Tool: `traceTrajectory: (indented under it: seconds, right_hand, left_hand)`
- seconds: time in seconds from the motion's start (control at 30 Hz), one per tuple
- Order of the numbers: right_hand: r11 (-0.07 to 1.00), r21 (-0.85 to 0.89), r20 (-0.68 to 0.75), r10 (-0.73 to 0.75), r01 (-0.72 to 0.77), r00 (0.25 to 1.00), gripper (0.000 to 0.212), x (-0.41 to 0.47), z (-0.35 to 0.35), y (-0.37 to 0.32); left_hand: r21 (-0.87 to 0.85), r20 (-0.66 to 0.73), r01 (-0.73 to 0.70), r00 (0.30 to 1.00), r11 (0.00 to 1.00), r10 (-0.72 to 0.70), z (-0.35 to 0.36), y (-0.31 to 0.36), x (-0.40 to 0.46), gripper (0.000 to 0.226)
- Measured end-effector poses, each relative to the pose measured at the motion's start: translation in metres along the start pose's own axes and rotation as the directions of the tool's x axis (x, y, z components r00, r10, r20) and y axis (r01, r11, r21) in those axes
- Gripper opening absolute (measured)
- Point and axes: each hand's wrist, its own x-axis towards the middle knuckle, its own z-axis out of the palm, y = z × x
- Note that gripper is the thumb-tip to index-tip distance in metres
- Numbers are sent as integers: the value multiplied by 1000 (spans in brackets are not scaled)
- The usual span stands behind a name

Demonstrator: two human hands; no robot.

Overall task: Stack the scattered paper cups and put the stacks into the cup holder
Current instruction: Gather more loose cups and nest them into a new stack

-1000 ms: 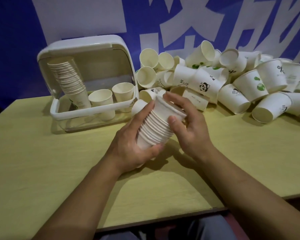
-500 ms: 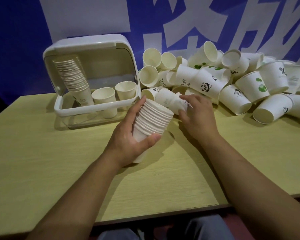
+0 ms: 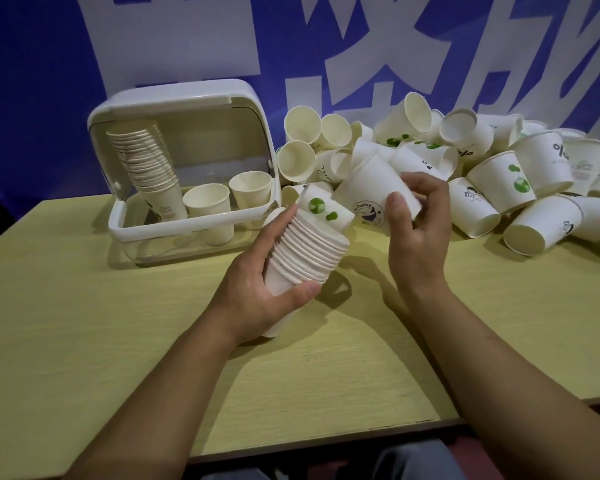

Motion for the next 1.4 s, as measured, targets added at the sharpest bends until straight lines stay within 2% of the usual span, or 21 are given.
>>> traceTrajectory:
  seconds: [0.07, 0.17, 0.3, 0.43, 0.47, 0.57, 0.7, 0.83, 0.93, 1.0, 1.07, 1.17, 1.27, 1.4]
  right_hand:
    - [995, 94, 51, -35, 30, 998, 22, -9, 5, -9]
    - [990, 127, 184, -82, 59, 980, 22, -22, 13, -16]
    - [988, 155, 277, -34, -9, 960, 25, -26, 17, -18]
    - [992, 121, 418, -17, -37, 908, 61, -28, 13, -19]
    - [995, 93, 447, -2, -45, 895, 65, -29, 13, -18]
    - [998, 41, 449, 29, -53, 893, 57, -28, 13, -16]
    - [1000, -7, 457, 8, -5, 890, 32, -28, 15, -12]
    - [997, 23, 454, 50, -68, 889, 25, -24, 12, -13]
    - [996, -90, 463, 53, -13, 885, 29, -21, 12, -7]
    - [963, -261, 471, 72, 61, 879, 37, -7, 16, -1]
    - [871, -457, 520, 97, 181, 848, 47, 14, 22, 6]
    - [723, -626, 600, 208, 292, 772, 63, 36, 33, 19]
    - [699, -625, 655, 225, 349, 721, 66, 33, 43, 33]
    - [702, -630, 595, 162, 332, 787, 75, 34, 36, 36]
  left_hand:
    - [33, 18, -22, 1000, 999, 22, 0, 2, 0, 92]
    - [61, 29, -21, 999, 998, 19, 0, 0, 1, 94]
    - [76, 41, -2, 999, 997, -1, -2, -1, 0, 96]
    - [67, 61, -17, 998, 998, 13, -5, -1, 0, 98]
    - [65, 65, -19, 998, 998, 15, -5, -1, 0, 98]
    - [66, 43, -19, 999, 998, 16, -5, -2, 0, 99]
    - [50, -54, 7, 999, 999, -4, -5, -5, -1, 99]
    - [37, -77, 21, 997, 999, -18, -8, -9, -1, 96]
    - [9, -107, 31, 994, 999, -30, -9, -11, 1, 93]
    - [-8, -134, 33, 990, 999, -33, -10, -11, 2, 93]
    - [-39, -139, 33, 990, 999, -38, -11, -13, 2, 94]
    - [-65, -134, 27, 990, 998, -36, -11, -14, 2, 94]
    - [-62, -143, 36, 989, 997, -45, -11, -16, 3, 93]
    - [-64, -143, 49, 988, 997, -57, -12, -16, 5, 91]
